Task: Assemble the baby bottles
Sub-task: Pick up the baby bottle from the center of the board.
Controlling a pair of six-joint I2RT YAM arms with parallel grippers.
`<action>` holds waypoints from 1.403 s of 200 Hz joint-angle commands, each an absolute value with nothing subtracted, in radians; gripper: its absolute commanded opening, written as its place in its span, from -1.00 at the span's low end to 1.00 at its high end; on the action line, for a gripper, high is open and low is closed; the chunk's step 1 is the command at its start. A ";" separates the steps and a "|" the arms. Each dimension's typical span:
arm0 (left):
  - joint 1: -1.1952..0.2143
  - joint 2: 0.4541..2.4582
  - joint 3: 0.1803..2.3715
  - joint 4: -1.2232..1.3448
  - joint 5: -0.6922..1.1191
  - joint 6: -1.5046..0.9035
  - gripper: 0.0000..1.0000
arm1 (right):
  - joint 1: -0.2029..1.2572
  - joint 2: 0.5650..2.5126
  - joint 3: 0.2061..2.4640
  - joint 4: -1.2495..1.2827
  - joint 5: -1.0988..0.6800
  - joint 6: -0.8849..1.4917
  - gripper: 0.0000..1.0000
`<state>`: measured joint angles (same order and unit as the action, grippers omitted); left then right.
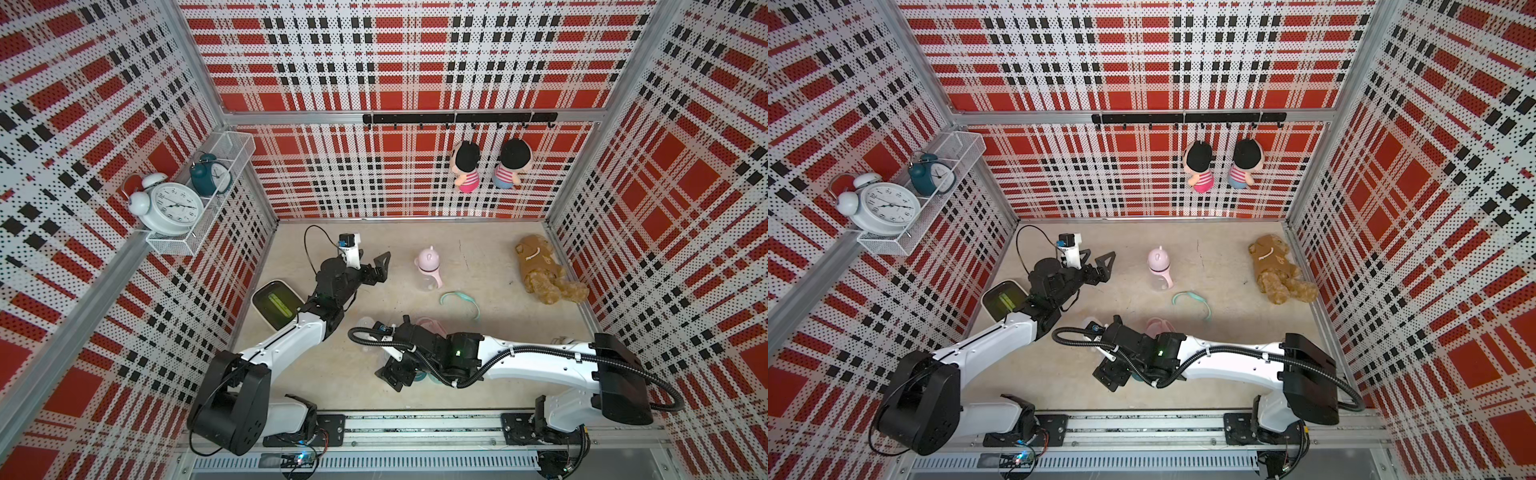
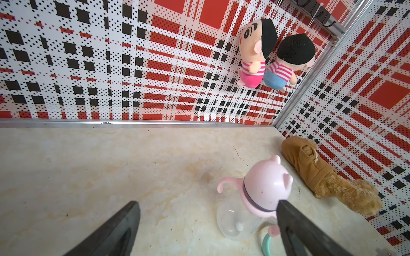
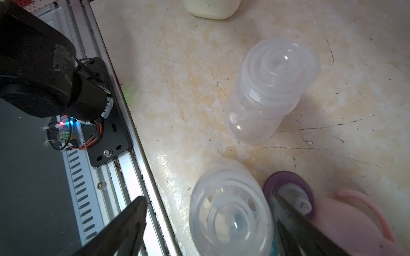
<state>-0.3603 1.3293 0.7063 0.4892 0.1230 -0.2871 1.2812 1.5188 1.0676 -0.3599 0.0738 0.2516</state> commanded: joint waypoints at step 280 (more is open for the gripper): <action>-0.473 1.358 0.738 0.598 0.360 -0.141 0.98 | 0.852 1.243 1.134 -0.632 0.029 0.290 0.11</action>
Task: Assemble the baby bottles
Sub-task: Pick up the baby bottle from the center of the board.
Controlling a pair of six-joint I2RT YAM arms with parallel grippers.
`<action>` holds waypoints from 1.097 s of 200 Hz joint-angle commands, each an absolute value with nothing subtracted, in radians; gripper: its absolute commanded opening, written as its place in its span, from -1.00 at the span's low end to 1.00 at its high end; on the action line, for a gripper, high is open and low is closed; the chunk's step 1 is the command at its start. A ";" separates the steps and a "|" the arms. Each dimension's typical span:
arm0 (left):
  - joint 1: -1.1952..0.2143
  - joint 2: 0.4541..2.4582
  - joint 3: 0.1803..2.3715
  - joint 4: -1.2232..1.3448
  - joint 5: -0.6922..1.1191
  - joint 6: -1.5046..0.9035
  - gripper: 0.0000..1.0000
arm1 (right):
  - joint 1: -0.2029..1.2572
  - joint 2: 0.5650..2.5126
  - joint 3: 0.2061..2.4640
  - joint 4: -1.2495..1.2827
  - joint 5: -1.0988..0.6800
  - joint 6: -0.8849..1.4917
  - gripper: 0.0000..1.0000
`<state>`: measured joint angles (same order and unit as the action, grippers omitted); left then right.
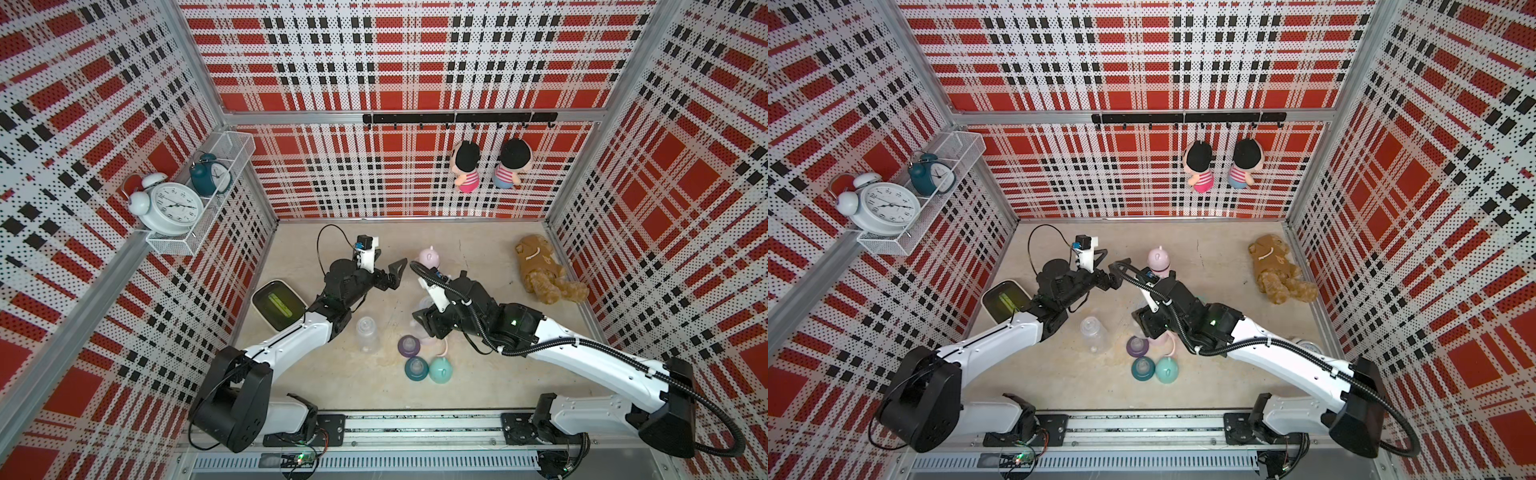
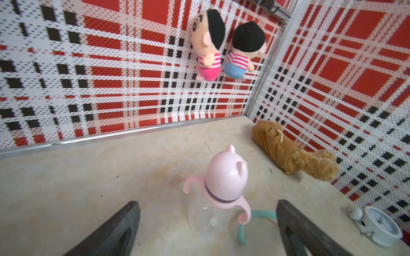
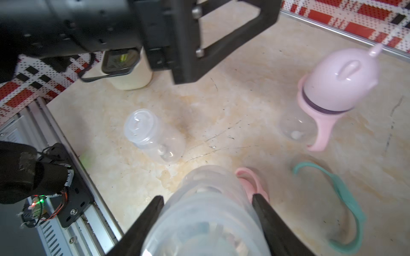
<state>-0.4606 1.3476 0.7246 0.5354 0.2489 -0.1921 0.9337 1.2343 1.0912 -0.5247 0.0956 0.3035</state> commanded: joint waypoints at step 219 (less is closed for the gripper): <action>-0.608 1.464 0.683 0.816 0.655 -0.007 0.96 | 0.598 1.477 1.554 -0.767 -0.446 0.147 0.20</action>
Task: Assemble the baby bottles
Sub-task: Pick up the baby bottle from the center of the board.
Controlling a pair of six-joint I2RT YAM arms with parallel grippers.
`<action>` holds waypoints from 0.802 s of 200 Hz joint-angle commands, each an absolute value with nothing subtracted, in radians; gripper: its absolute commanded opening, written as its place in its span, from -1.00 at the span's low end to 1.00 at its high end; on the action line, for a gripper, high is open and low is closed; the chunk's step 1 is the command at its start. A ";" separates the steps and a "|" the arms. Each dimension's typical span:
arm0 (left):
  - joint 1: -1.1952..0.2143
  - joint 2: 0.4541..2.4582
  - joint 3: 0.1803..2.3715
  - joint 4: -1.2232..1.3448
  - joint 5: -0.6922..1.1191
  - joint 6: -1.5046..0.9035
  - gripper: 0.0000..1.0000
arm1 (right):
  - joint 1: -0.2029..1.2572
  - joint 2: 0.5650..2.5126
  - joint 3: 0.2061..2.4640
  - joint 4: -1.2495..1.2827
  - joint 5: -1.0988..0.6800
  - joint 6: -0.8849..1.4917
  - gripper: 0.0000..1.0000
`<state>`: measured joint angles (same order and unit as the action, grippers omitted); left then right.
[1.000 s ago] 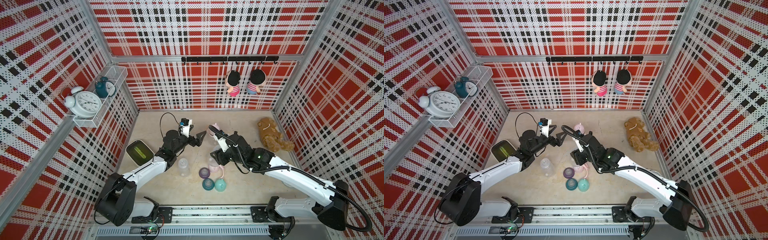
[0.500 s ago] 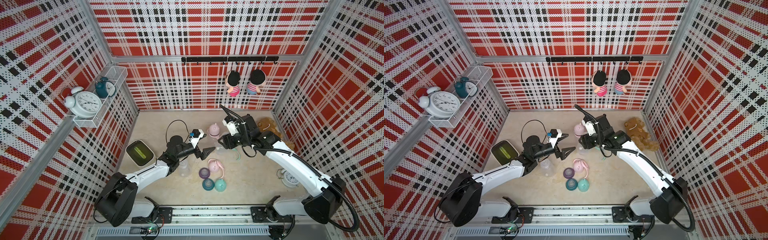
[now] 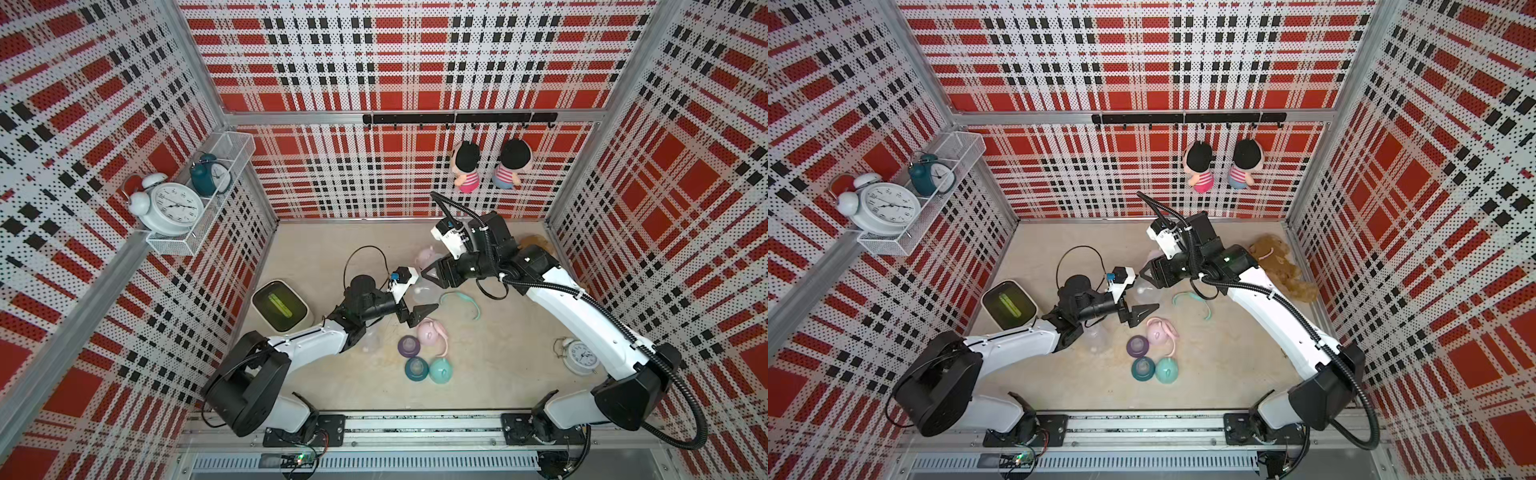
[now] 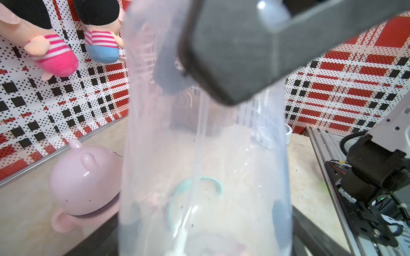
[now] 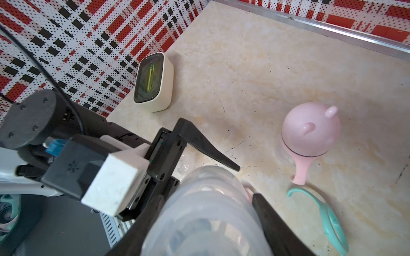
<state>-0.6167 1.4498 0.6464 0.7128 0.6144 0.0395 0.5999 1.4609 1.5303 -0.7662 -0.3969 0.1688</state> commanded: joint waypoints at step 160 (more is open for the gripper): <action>-0.576 1.546 0.709 0.920 0.704 -0.102 0.98 | 0.598 1.478 1.571 -0.735 -0.462 0.168 0.18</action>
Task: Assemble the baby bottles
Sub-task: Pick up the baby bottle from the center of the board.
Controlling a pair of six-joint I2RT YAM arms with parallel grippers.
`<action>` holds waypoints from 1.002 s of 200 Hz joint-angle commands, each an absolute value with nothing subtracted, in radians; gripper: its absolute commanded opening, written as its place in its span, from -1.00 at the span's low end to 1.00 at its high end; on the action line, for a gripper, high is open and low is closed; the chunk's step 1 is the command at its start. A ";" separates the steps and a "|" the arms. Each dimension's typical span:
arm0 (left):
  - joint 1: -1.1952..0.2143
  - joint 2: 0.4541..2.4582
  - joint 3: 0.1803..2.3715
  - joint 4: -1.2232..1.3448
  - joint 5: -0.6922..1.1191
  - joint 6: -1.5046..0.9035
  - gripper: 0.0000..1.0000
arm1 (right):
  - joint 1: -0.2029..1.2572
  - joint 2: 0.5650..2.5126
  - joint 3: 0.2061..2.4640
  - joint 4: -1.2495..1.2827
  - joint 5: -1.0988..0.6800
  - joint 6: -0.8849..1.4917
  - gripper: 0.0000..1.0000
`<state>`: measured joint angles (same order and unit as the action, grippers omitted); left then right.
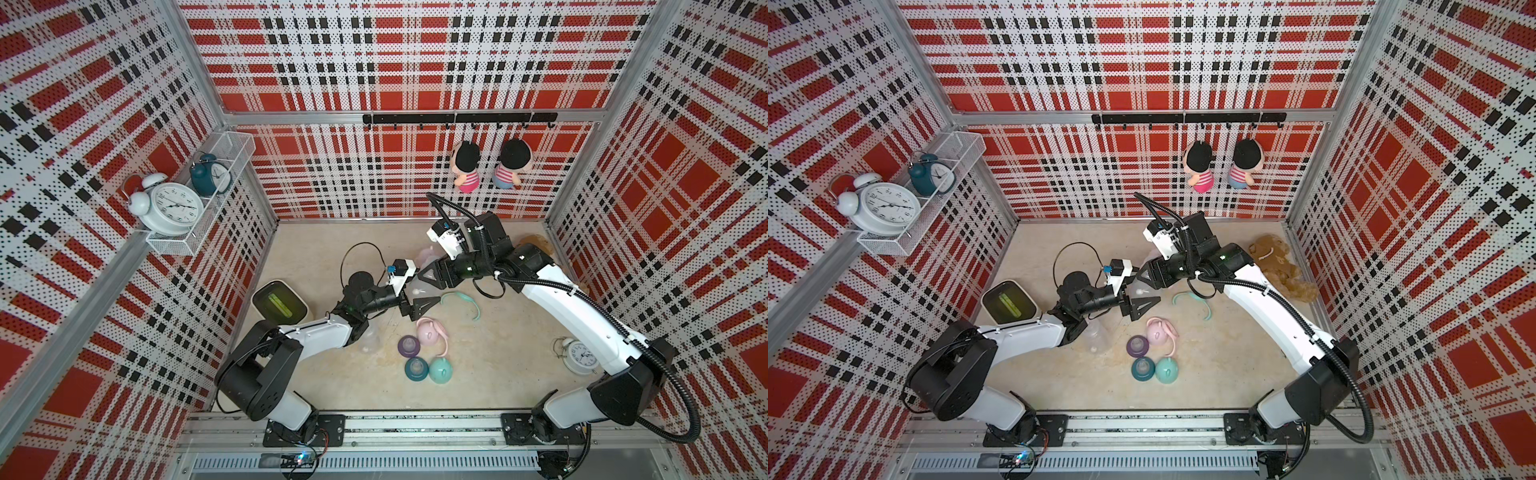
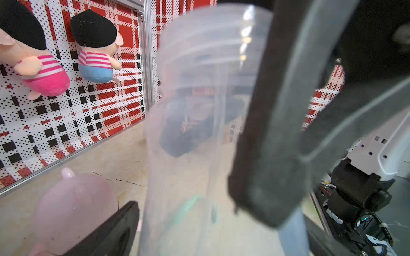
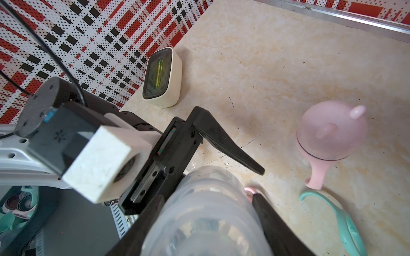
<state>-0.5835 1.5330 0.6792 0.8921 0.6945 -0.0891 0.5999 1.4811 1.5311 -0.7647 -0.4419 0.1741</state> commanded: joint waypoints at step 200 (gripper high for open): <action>-0.537 1.551 0.689 0.977 0.711 -0.171 -1.00 | 0.599 1.370 1.477 -0.609 -0.348 0.248 0.85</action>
